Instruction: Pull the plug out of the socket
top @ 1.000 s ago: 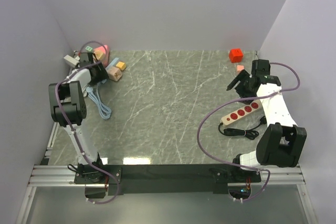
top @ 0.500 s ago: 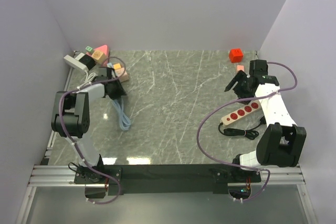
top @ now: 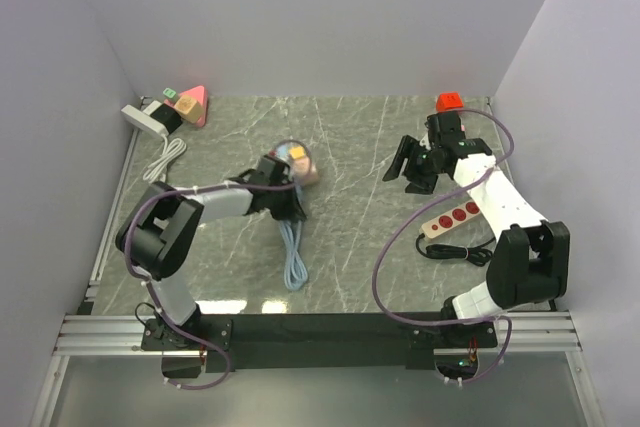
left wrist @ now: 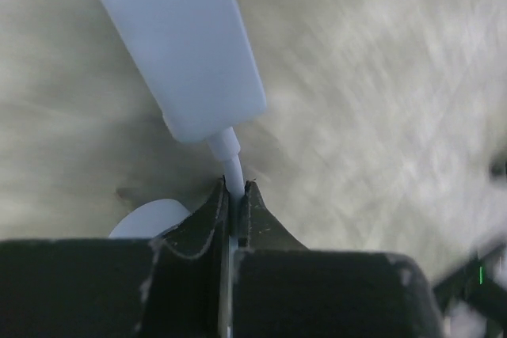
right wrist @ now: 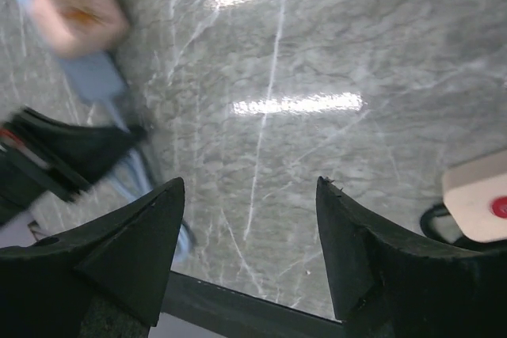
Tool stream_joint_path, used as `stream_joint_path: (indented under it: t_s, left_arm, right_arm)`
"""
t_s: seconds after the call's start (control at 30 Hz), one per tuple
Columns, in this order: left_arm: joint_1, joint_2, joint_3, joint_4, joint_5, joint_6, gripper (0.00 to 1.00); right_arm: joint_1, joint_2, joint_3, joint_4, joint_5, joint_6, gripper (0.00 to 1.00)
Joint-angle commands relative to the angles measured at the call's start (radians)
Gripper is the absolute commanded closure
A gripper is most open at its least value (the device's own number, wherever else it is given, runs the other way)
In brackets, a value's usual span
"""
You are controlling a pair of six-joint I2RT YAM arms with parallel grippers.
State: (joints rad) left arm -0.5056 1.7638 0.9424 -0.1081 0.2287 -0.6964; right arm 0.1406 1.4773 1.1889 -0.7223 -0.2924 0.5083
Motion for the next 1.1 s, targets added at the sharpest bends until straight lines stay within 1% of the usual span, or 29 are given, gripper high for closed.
stream_joint_path:
  t_s: [0.0, 0.07, 0.1, 0.13, 0.17, 0.2, 0.3, 0.33, 0.37, 0.4, 0.43, 0.5, 0.6, 0.63, 0.73, 0.87, 1.0, 1.07]
  left_arm:
    - [-0.115, 0.005, -0.063, -0.067, 0.060, -0.066, 0.99]
    - [-0.161, 0.014, -0.074, -0.061, 0.109, -0.089, 1.00]
    - [-0.175, 0.022, -0.062, -0.083, 0.091, -0.078, 0.99]
    - [-0.188, 0.026, -0.048, -0.141, 0.072, -0.046, 0.99]
    - [-0.195, 0.034, -0.041, -0.148, 0.104, -0.029, 0.99]
    - [-0.195, 0.037, -0.042, -0.150, 0.119, -0.020, 0.99]
    - [-0.194, 0.014, -0.082, -0.119, 0.147, -0.023, 0.99]
    - [-0.194, 0.010, -0.086, -0.107, 0.156, -0.023, 0.99]
    - [-0.195, 0.000, -0.096, -0.093, 0.162, -0.025, 0.99]
    - [-0.194, -0.003, -0.100, -0.085, 0.169, -0.028, 0.99]
    - [-0.192, -0.004, -0.103, -0.076, 0.178, -0.031, 0.99]
    - [-0.189, 0.006, -0.103, -0.058, 0.205, -0.034, 0.99]
    - [-0.189, 0.020, -0.082, -0.050, 0.219, -0.037, 0.99]
    - [-0.189, 0.023, -0.076, -0.050, 0.230, -0.038, 0.99]
    - [-0.189, 0.042, -0.051, -0.036, 0.260, -0.043, 1.00]
    - [-0.189, 0.057, -0.034, -0.028, 0.287, -0.049, 0.99]
    - [-0.189, 0.048, -0.028, -0.022, 0.313, -0.048, 0.99]
    - [-0.189, 0.046, -0.021, -0.018, 0.342, -0.046, 0.99]
  right_arm:
    - [0.008, 0.026, -0.009, 0.075, -0.044, 0.013, 0.26]
    - [0.020, 0.046, -0.023, 0.101, -0.071, 0.022, 0.24]
    - [0.022, 0.055, -0.026, 0.128, -0.091, 0.027, 0.22]
    - [0.028, 0.070, -0.037, 0.151, -0.115, 0.039, 0.22]
    - [0.036, 0.078, -0.044, 0.177, -0.166, 0.050, 0.21]
    - [0.040, 0.092, -0.052, 0.237, -0.184, 0.061, 0.18]
    - [0.051, 0.144, -0.090, 0.361, -0.247, 0.114, 0.13]
    - [0.054, 0.167, -0.116, 0.392, -0.257, 0.136, 0.08]
    - [0.054, 0.178, -0.129, 0.423, -0.267, 0.147, 0.06]
    - [0.054, 0.190, -0.143, 0.475, -0.310, 0.159, 0.05]
    - [0.054, 0.208, -0.161, 0.484, -0.313, 0.180, 0.04]
    - [0.057, 0.203, -0.184, 0.486, -0.297, 0.200, 0.03]
    - [0.059, 0.135, -0.261, 0.482, -0.245, 0.266, 0.02]
    - [0.057, 0.100, -0.302, 0.486, -0.229, 0.312, 0.02]
    - [0.063, 0.055, -0.383, 0.549, -0.244, 0.404, 0.02]
    - [0.102, 0.084, -0.434, 0.647, -0.272, 0.463, 0.01]
    - [0.126, 0.133, -0.483, 0.803, -0.284, 0.512, 0.01]
    - [0.134, 0.169, -0.502, 0.874, -0.271, 0.527, 0.03]
